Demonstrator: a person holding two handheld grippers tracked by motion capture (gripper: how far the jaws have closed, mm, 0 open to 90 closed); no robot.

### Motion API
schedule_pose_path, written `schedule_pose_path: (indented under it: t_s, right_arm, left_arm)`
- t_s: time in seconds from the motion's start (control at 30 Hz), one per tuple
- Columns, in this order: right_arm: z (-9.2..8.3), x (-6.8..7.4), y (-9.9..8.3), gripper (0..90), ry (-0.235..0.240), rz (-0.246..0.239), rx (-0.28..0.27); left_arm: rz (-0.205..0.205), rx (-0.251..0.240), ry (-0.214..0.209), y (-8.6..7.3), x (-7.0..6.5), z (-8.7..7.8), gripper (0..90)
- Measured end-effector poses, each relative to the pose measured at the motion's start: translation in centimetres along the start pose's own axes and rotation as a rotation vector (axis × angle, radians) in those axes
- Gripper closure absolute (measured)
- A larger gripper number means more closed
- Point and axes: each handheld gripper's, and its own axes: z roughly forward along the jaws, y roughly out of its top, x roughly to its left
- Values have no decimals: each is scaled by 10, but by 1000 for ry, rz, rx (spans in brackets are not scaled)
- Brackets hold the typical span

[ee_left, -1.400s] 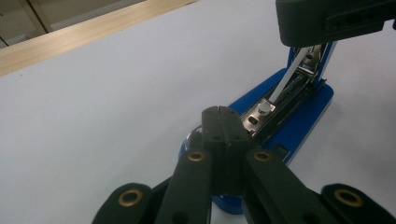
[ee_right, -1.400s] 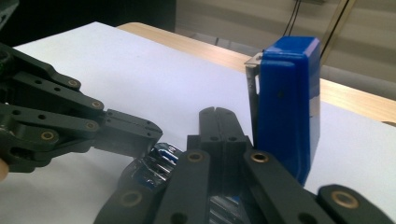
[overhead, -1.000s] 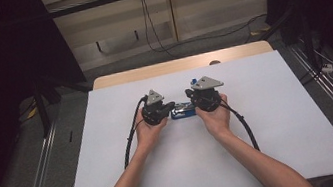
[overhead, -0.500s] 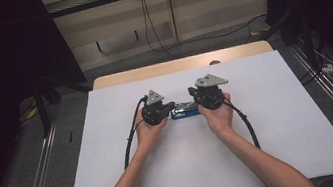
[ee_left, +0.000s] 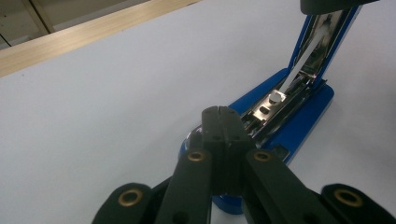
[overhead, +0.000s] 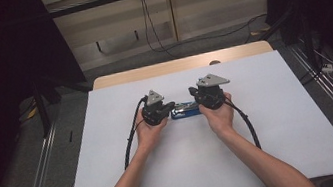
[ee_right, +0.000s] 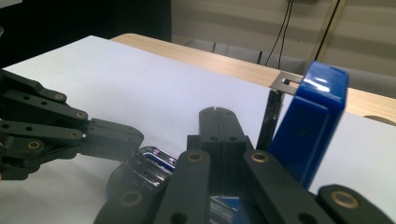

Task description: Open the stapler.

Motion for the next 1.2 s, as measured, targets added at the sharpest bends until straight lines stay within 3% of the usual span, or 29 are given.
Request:
schedule_pose_path:
  t_s: [0.3,0.4,0.6,0.83,1.2]
  right_arm:
    - [-8,-16,-4,900,-27,25,2]
    - [-10,-19,-7,900,-28,4,8]
    - [-12,-27,-10,900,-45,12,22]
    - [-15,-30,-11,900,-31,18,18]
    - [-24,-38,-10,900,-54,-17,35]
  left_arm:
    - [2,1,5,0,-1,0,900]
    - [5,3,5,0,-1,0,900]
    - [4,3,5,0,-1,0,900]
    - [4,2,7,0,-1,0,900]
    - [1,-1,4,0,-1,0,900]
